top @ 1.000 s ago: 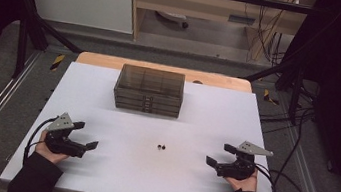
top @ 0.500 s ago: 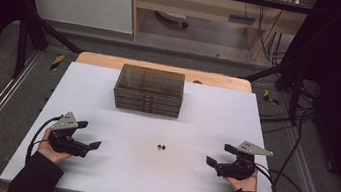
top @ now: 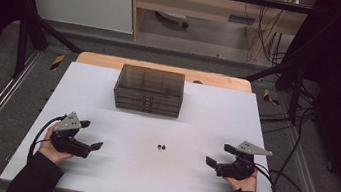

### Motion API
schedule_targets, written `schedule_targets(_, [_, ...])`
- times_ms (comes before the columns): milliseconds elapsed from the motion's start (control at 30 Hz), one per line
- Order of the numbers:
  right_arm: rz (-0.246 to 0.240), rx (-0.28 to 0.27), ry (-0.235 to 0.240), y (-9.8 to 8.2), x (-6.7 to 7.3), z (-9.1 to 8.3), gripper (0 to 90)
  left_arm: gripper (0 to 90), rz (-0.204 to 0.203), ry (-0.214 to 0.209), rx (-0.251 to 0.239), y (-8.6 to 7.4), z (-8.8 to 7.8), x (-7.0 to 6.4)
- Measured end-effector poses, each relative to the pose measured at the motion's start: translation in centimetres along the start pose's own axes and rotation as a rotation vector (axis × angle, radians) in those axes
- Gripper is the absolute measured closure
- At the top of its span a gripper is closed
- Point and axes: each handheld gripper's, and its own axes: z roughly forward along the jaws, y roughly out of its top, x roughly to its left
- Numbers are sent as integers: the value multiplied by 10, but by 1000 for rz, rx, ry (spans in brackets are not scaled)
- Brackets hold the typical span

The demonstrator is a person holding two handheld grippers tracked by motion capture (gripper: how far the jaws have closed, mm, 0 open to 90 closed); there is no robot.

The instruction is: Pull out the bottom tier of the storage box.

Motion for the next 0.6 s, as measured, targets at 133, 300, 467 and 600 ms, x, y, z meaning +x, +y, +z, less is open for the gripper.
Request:
schedule_targets(133, [-4,5,-1,0,0,1,6,53,22,2,10,4,1,-1])
schedule_targets(300, [-5,5,-2,0,0,1,6,53,58,6,31,8,4,-4])
schedule_targets(467, [-7,4,-3,0,0,1,6,53,99,11,56,14,9,-8])
schedule_targets(600, [-9,6,-4,-1,0,1,6,53,138,17,74,19,12,-11])
